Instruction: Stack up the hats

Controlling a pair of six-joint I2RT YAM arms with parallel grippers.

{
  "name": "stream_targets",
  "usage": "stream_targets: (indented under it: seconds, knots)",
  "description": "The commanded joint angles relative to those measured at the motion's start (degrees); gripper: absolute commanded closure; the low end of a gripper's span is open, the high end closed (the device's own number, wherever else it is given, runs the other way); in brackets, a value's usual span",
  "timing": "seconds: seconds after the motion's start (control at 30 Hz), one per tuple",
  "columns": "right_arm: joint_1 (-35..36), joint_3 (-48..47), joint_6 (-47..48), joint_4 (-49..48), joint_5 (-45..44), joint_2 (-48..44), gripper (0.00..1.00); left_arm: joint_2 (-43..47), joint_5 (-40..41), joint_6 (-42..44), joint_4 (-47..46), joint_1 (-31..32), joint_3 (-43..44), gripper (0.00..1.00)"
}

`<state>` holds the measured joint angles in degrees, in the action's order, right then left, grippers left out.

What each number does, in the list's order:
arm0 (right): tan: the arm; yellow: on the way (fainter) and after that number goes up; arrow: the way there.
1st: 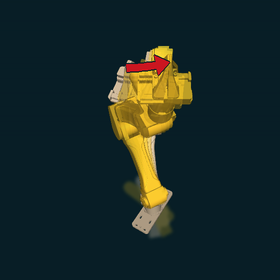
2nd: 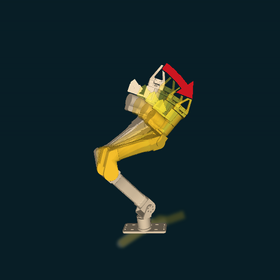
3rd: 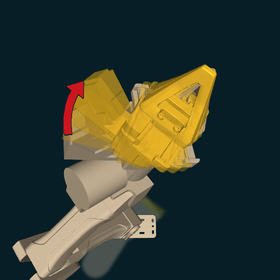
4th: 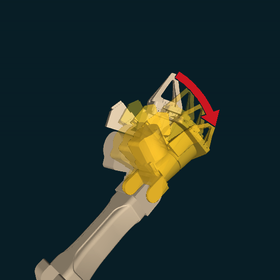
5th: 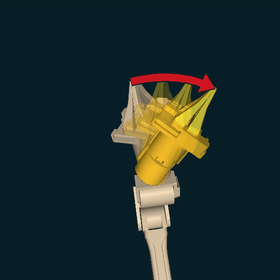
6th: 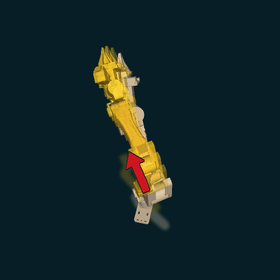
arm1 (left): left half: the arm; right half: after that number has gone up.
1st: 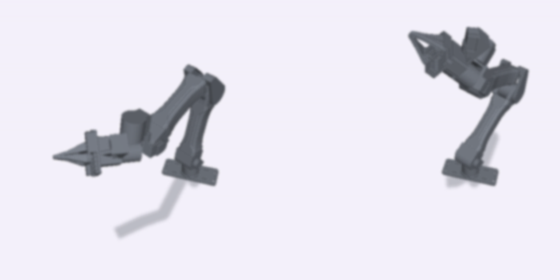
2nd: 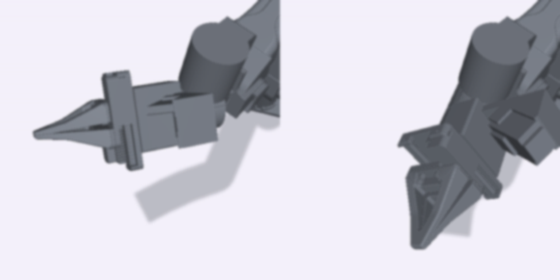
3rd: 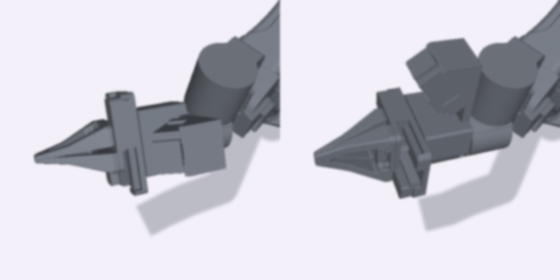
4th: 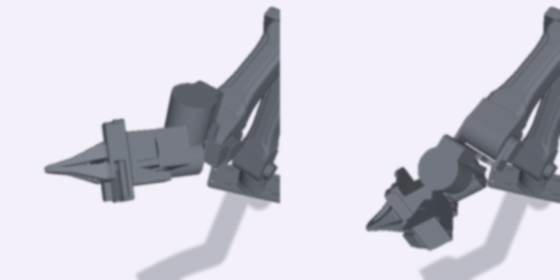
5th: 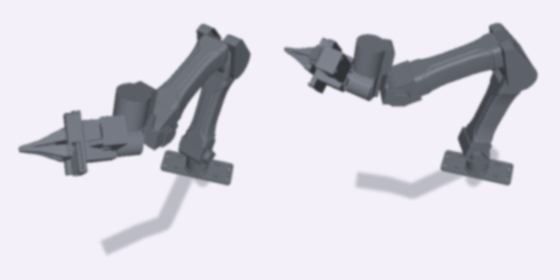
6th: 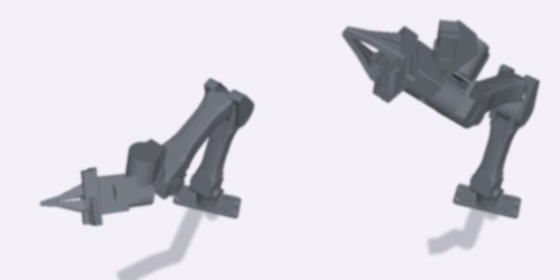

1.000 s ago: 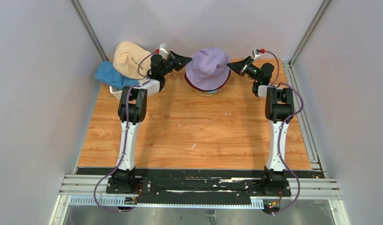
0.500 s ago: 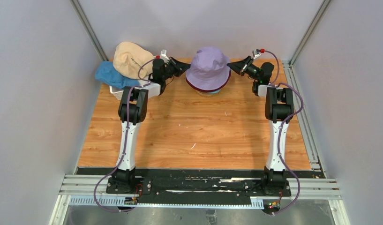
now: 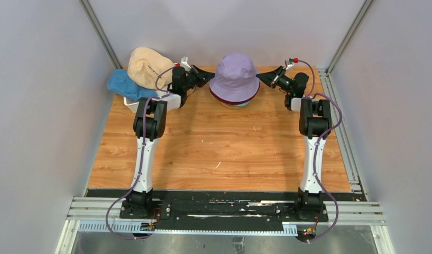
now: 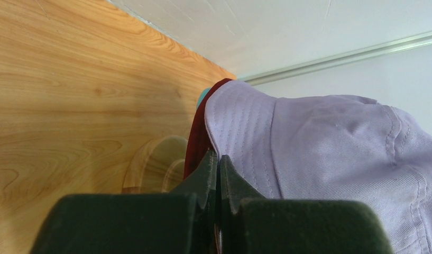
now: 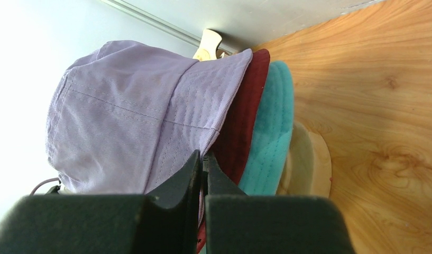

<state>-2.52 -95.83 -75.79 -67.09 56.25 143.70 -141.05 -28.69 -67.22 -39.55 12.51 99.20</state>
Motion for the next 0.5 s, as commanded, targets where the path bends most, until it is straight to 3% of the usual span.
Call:
stream_targets:
  seconds: [0.0, 0.47]
  knots:
    - [-2.1, 2.2, 2.5, 0.4, -1.3, 1.3, 0.99, 1.6, 2.0, 2.3, 3.4, -0.8, -0.5, 1.00]
    - [-2.2, 3.2, 2.5, -0.5, -1.0, 1.7, 0.99, 1.8, 1.7, 2.5, 3.3, -0.8, -0.7, 1.00]
